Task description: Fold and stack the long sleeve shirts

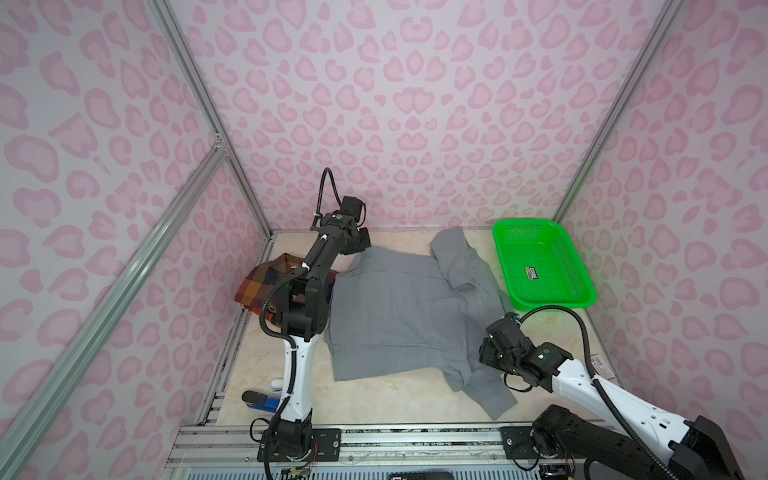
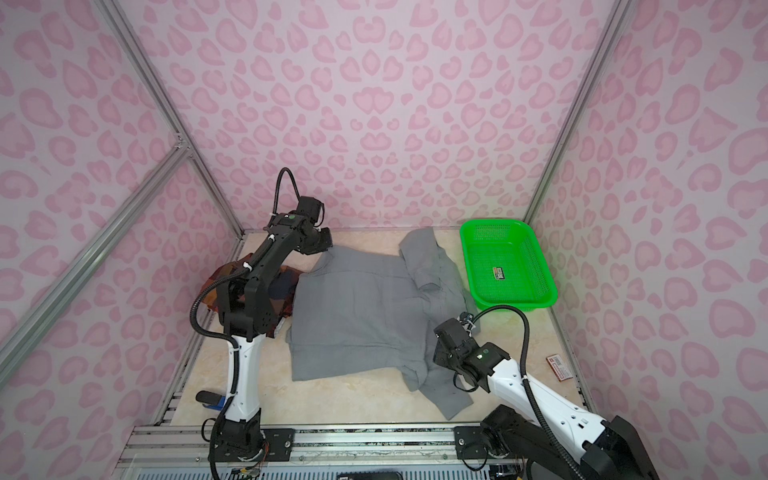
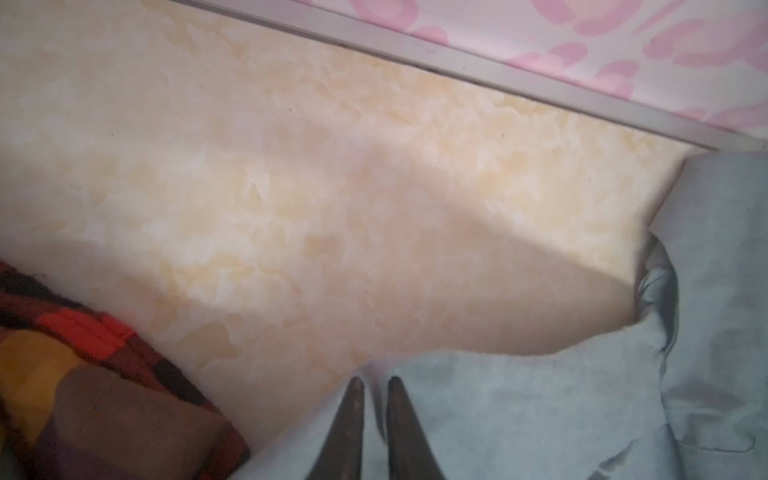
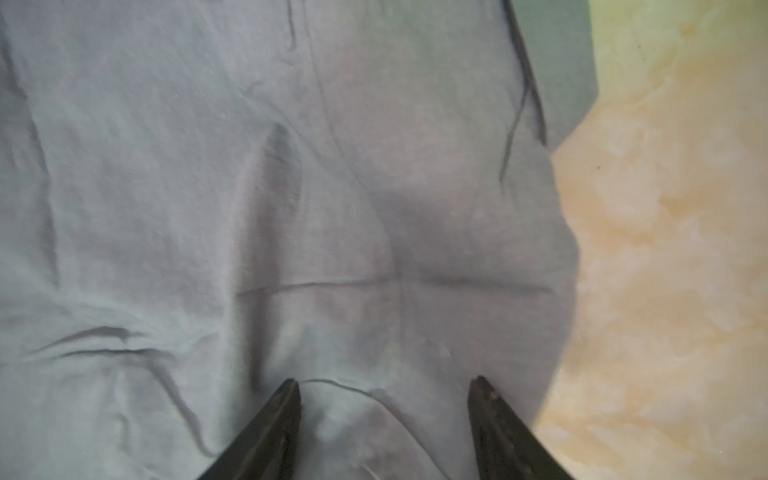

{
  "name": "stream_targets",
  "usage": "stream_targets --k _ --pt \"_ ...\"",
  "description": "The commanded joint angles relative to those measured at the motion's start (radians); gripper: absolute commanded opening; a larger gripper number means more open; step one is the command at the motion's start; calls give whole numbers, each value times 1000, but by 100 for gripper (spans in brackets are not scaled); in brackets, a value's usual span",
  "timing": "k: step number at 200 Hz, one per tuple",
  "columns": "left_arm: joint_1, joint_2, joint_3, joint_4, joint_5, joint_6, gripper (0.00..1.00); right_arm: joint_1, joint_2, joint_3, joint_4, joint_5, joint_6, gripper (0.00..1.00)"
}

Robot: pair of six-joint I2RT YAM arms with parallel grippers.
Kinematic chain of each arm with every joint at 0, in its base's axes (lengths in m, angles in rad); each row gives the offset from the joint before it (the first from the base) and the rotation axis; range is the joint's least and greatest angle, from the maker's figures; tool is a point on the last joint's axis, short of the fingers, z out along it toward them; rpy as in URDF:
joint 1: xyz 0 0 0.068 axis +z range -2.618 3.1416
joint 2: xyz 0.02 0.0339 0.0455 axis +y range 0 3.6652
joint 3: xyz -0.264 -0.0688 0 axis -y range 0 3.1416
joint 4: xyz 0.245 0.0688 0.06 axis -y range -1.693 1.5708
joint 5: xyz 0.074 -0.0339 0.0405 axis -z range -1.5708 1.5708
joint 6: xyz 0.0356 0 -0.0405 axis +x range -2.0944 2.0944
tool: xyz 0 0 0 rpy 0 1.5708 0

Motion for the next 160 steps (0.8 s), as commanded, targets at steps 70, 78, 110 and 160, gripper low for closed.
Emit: stream_targets --k 70,78,110,160 --pt "1 -325 -272 44 125 -103 74 0 72 24 -29 -3 -25 72" --pt "-13 -394 -398 94 115 -120 75 -1 73 20 -30 -15 -34 72" --pt "-52 -643 -827 236 82 -231 75 25 23 33 -187 -8 13 76" --pt "-141 -906 -1207 257 -36 -353 75 204 -111 61 -450 37 154 78"
